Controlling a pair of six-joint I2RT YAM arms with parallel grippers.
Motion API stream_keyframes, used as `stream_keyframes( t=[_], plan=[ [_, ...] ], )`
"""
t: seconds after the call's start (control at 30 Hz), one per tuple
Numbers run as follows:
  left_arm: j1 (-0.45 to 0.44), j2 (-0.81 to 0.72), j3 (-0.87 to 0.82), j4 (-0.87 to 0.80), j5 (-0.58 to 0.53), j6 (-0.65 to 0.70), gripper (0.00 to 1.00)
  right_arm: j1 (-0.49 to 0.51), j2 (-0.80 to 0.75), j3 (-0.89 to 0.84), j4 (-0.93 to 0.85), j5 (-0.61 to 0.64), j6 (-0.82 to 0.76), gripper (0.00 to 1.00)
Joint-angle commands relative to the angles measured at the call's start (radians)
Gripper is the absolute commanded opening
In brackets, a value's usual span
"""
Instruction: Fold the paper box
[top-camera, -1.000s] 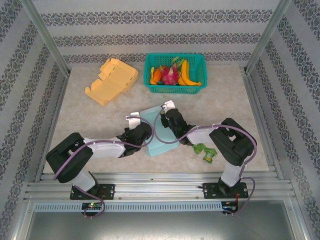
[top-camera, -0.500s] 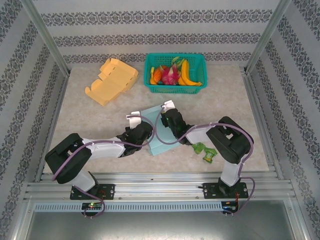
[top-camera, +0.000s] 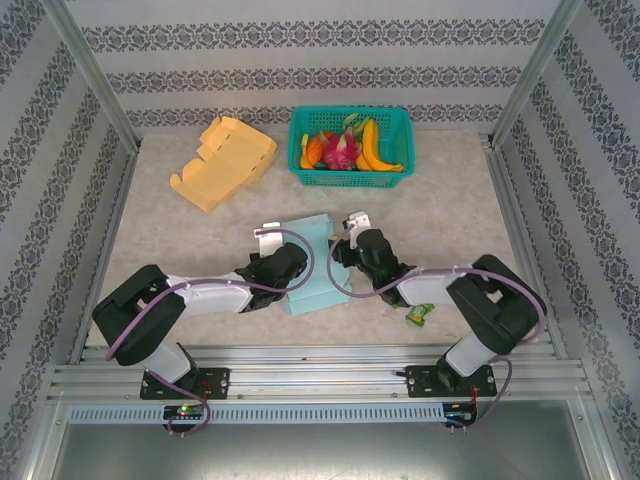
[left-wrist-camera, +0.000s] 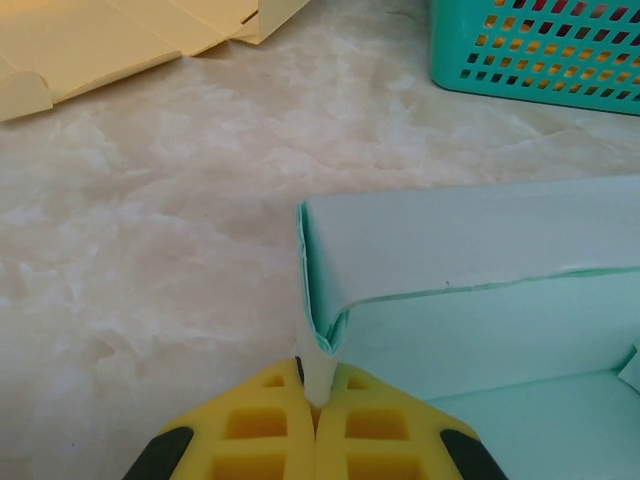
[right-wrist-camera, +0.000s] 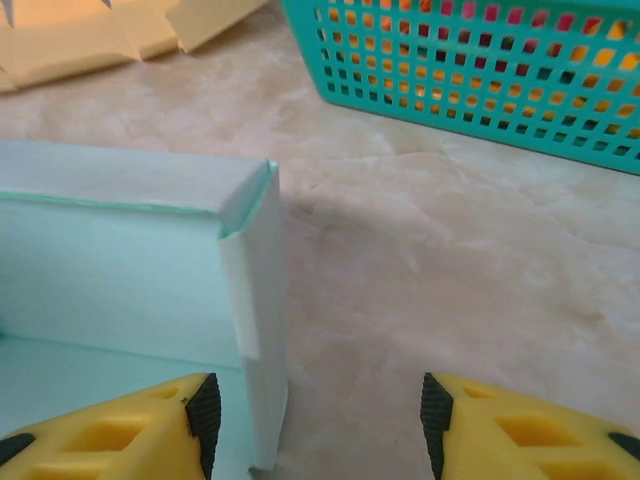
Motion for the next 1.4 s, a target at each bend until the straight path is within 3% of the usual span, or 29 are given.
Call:
stream_keyframes(
  t=[0.0, 0.17, 0.37, 0.6, 0.83, 1.0, 1.17, 1.37],
  plan=[
    [0.003, 0.012, 0.037, -0.032, -0.027, 0.046, 0.00, 0.013, -0.123, -0.054, -0.040, -0.017, 0.061, 0.59],
    [0.019, -0.025, 0.058, -0.051, 0.023, 0.132, 0.00, 0.010, -0.368, -0.115, -0.201, 0.040, 0.113, 0.59],
    [0.034, -0.116, 0.080, -0.063, 0.223, 0.350, 0.00, -0.014, -0.695, -0.109, -0.466, 0.081, 0.144, 0.62],
    [0.034, -0.191, 0.191, -0.242, 0.373, 0.538, 0.00, -0.081, -0.934, -0.014, -0.716, 0.066, 0.003, 0.68],
    [0.032, -0.205, 0.260, -0.404, 0.480, 0.885, 0.00, -0.122, -1.139, -0.182, -0.653, 0.103, 0.024, 0.69],
    [0.024, -0.215, 0.312, -0.556, 0.633, 1.167, 0.00, -0.139, -1.284, -0.251, -0.668, 0.137, 0.053, 0.70],
    [0.019, -0.111, 0.510, -0.841, 0.664, 1.263, 0.01, -0.143, -1.316, -0.269, -0.670, 0.138, 0.067, 0.70],
    [0.013, 0.103, 0.639, -1.031, 0.569, 1.325, 0.01, -0.145, -1.298, -0.260, -0.679, 0.119, 0.078, 0.70]
  ],
)
